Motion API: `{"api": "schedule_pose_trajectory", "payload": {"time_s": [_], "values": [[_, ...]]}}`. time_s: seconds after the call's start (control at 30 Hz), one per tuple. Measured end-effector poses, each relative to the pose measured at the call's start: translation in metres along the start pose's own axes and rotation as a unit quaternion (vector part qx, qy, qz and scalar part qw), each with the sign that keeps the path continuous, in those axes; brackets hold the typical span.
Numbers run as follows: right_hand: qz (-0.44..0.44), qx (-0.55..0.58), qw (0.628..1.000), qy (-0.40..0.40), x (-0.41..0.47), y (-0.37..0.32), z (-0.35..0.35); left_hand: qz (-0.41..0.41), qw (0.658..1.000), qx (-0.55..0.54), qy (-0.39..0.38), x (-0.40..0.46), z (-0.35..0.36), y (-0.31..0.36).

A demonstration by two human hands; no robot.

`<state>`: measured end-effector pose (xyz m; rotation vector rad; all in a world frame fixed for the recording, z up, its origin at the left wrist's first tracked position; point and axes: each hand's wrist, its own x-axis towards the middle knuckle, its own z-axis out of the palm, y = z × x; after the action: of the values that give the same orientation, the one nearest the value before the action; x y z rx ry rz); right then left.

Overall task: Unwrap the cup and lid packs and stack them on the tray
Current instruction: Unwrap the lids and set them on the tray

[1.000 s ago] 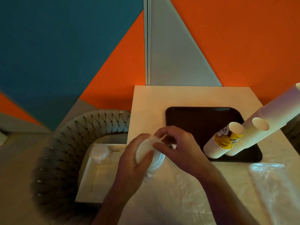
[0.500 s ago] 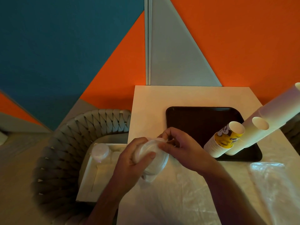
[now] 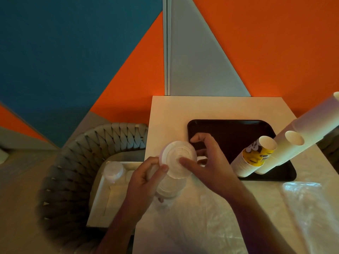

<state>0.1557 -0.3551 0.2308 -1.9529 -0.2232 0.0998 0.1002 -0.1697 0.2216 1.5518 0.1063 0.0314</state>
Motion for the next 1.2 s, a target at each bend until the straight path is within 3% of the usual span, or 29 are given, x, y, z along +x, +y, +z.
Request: {"api": "schedule_pose_trajectory", "payload": {"time_s": [0.13, 0.37, 0.53, 0.7, 0.93, 1.2], "values": [[-0.089, -0.061, 0.994, -0.022, -0.009, 0.005, 0.009, -0.007, 1.0, 0.027, 0.013, 0.003, 0.001, -0.001], [-0.09, -0.096, 0.991, -0.028, -0.012, 0.014, 0.018, -0.01, 0.997, 0.071, -0.005, 0.006, 0.004, -0.01], [-0.053, -0.028, 0.998, 0.019, -0.002, 0.029, 0.01, -0.014, 0.998, 0.053, -0.002, 0.009, 0.006, -0.01], [0.04, -0.087, 0.987, 0.13, 0.029, 0.075, -0.014, -0.016, 0.998, 0.06, 0.011, 0.01, 0.009, -0.014], [0.117, -0.18, 0.973, 0.085, 0.053, 0.171, -0.011, -0.035, 0.998, 0.049, 0.035, 0.012, 0.01, -0.022], [0.139, -0.224, 0.964, 0.045, 0.052, 0.205, -0.004, -0.048, 0.997, 0.05, 0.039, 0.014, 0.011, -0.027]]}}
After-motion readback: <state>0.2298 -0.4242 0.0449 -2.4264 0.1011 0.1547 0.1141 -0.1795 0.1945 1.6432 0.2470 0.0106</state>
